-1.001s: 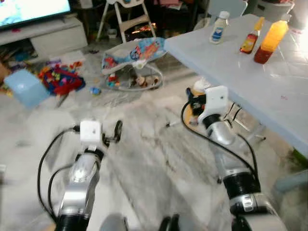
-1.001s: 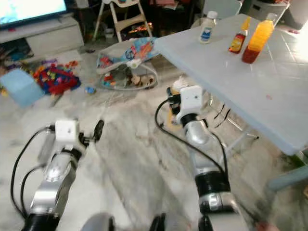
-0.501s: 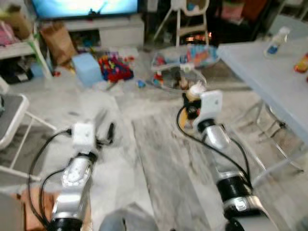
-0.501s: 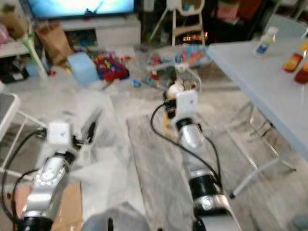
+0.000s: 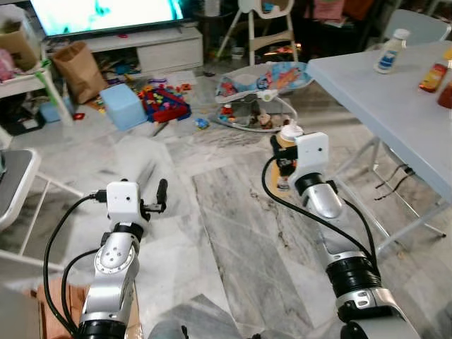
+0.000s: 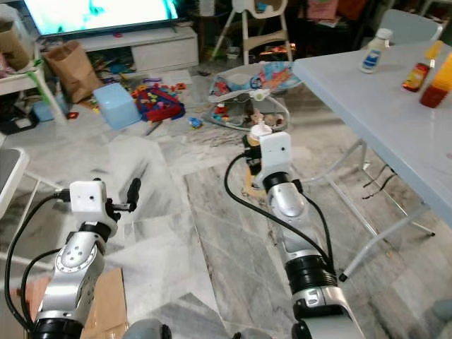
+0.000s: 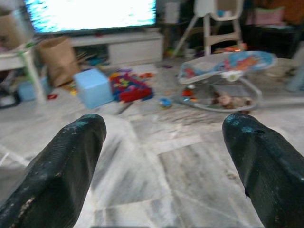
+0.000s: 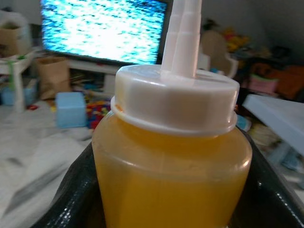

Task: Restocking fridge

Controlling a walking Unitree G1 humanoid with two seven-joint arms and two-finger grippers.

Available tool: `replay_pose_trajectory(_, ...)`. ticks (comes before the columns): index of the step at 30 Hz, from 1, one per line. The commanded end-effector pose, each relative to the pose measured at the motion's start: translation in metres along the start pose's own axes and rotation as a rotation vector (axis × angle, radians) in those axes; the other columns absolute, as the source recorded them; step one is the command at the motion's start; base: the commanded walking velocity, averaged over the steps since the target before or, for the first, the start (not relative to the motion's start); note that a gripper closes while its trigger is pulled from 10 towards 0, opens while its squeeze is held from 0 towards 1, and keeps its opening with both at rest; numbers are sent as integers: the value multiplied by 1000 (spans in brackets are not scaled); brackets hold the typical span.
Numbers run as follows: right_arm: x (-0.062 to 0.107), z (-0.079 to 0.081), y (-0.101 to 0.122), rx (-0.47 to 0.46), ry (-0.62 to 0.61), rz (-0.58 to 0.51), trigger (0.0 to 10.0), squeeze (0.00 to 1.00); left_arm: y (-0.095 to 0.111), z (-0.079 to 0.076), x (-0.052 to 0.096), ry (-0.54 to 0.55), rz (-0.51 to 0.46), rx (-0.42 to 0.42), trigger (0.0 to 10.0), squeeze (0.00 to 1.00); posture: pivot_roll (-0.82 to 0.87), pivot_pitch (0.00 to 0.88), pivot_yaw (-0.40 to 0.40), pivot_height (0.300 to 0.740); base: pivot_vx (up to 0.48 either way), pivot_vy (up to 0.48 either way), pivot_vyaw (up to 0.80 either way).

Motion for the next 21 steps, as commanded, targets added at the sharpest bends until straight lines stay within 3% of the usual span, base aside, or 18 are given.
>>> replay_pose_trajectory(1, -2, 3, 11, -10, 2, -42, 10000, 0, 3, 3, -1, 15, -4, -21, 10000, 0, 45, 63, -35, 740, 0, 0, 800)
replay_pose_trajectory(4, -2, 4, 11, -14, 2, -43, 10000, 0, 3, 5, -1, 29, 0, -39, 10000, 0, 45, 66, -34, 740, 0, 0, 800)
replay_pose_trajectory(11, -2, 6, 13, -26, 14, -48, 10000, 0, 7, 30, 1, 175, -14, -92, 10000, 0, 45, 79, -34, 740, 0, 0, 800)
replay_pose_trajectory(21, -3, 11, 16, -27, 50, -59, 10000, 0, 3, 28, 3, 184, 3, -116, 10000, 0, 46, 86, -38, 740, 0, 0, 800)
Point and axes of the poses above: a point about 5 cm out from each wrist's last joint towards the gripper, its own x axis pointing back from the gripper into the wrist, its own y axis along the axis of the wrist's last joint, z = x × y, the point moved 4 cm from there along -x, pointing out of the wrist towards the gripper, and after that the axes turned 2 degrees about x, right-handed, at the moved point
